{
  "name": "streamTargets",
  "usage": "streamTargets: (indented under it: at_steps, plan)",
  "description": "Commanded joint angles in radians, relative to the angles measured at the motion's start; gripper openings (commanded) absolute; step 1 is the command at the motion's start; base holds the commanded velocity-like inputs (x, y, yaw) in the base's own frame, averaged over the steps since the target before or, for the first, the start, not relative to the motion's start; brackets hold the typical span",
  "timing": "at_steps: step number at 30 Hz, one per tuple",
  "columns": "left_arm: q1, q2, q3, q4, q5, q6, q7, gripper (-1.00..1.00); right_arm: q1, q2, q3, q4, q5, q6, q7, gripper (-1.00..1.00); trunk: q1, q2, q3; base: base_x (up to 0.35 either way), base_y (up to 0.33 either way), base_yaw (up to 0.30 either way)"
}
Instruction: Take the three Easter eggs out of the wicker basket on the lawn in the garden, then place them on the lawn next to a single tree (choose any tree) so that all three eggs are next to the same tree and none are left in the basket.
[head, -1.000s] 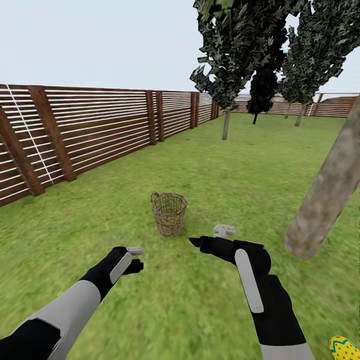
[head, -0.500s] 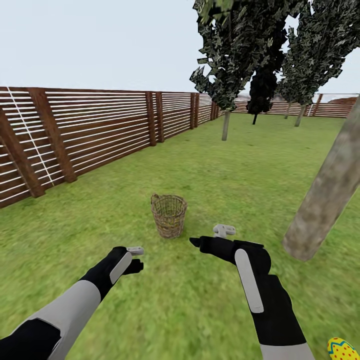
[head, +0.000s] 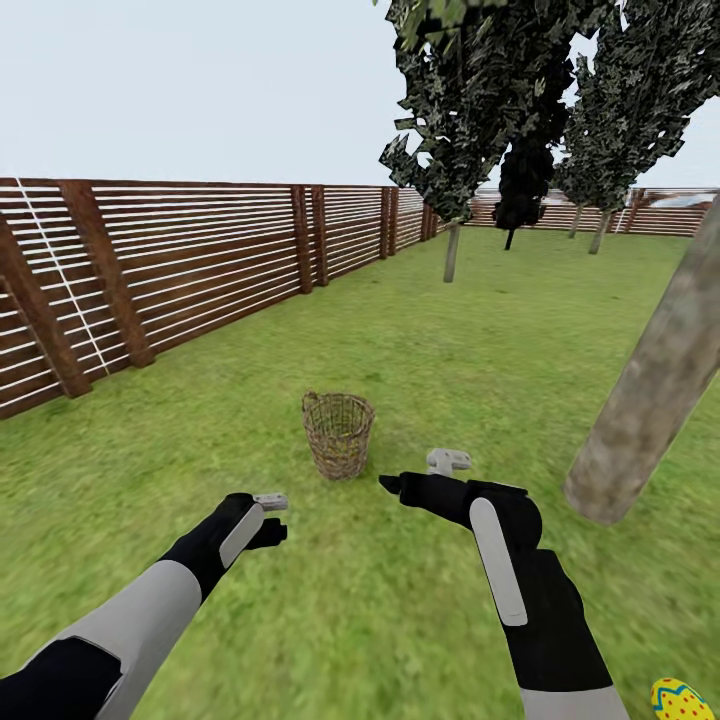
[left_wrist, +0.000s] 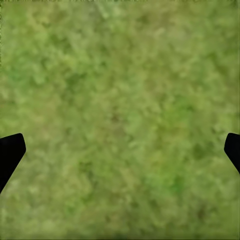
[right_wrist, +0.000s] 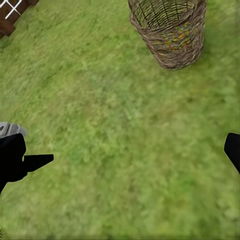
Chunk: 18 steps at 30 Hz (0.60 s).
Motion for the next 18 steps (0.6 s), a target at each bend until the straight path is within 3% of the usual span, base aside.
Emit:
streamTargets:
  at_steps: [1, 10, 18]
  plan:
    - [-0.001, 0.001, -0.007, -0.002, 0.01, 0.002, 0.008, 1.0, -0.001, 0.0, 0.0, -0.001, -0.002, 0.004, -0.002, 1.0, -0.004, 0.007, 0.002, 0.0, 0.0, 0.0]
    - [0.002, 0.002, -0.008, -0.028, 0.009, 0.003, 0.007, 1.0, -0.001, 0.0, -0.001, -0.001, -0.002, 0.004, -0.002, 1.0, -0.008, 0.014, 0.005, 0.023, 0.007, 0.0]
    - [0.002, 0.003, -0.009, -0.054, 0.008, 0.006, 0.007, 1.0, -0.001, 0.0, 0.001, -0.001, -0.002, 0.004, -0.003, 1.0, -0.008, 0.014, 0.005, 0.26, 0.096, 0.0]
